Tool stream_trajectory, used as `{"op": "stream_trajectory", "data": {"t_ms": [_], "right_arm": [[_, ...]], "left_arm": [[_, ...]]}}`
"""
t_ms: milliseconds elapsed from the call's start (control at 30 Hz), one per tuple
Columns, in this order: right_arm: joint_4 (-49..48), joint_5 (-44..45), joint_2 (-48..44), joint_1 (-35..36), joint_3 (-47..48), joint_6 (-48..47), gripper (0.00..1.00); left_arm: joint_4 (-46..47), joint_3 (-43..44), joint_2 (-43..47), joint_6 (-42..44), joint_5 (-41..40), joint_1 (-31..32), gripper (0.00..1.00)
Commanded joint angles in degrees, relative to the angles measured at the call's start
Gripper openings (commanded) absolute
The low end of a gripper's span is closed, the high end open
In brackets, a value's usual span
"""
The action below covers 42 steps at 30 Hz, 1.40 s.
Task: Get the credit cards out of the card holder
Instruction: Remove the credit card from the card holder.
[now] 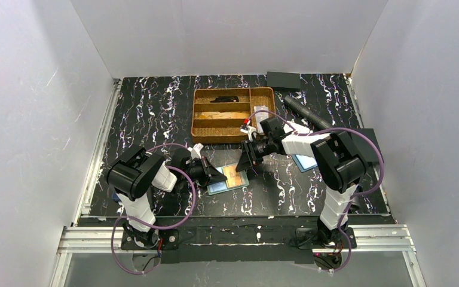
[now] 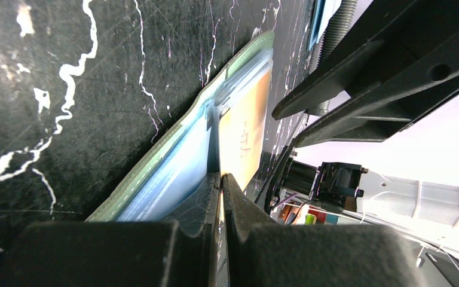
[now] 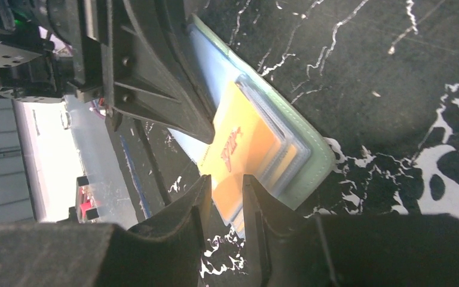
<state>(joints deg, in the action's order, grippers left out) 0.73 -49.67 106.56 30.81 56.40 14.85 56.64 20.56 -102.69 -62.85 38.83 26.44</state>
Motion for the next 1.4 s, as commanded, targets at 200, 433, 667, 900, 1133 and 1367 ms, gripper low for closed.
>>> {"op": "stream_trajectory", "data": {"t_ms": [200,433,667,900,1133,1367], "right_arm": [[4.8,5.8,2.2,0.1,2.5,-1.5,0.33],[-0.1,-2.7,-0.5,0.0,1.0,-0.8,0.32],[-2.6,-1.9,-1.4,0.1,-0.3,0.7,0.32],[2.4,4.5,0.6,0.1,1.2,-0.6,0.3],[5.8,8.8,2.1,0.1,2.3,-1.5,0.28],[7.7,10.0,3.6,0.1,3.5,-2.1,0.23]], "left_arm": [[-1.1,-0.1,-0.9,1.1,0.1,0.5,0.0],[-0.5,-0.4,-1.2,1.0,0.2,0.5,0.0],[0.3,0.0,-1.8,0.6,0.5,0.5,0.0],[0.6,-0.2,-1.8,0.3,0.5,0.5,0.0],[1.0,-0.3,-2.3,0.2,0.5,0.5,0.0],[1.6,-0.8,-2.2,0.2,0.5,0.5,0.0]]}}
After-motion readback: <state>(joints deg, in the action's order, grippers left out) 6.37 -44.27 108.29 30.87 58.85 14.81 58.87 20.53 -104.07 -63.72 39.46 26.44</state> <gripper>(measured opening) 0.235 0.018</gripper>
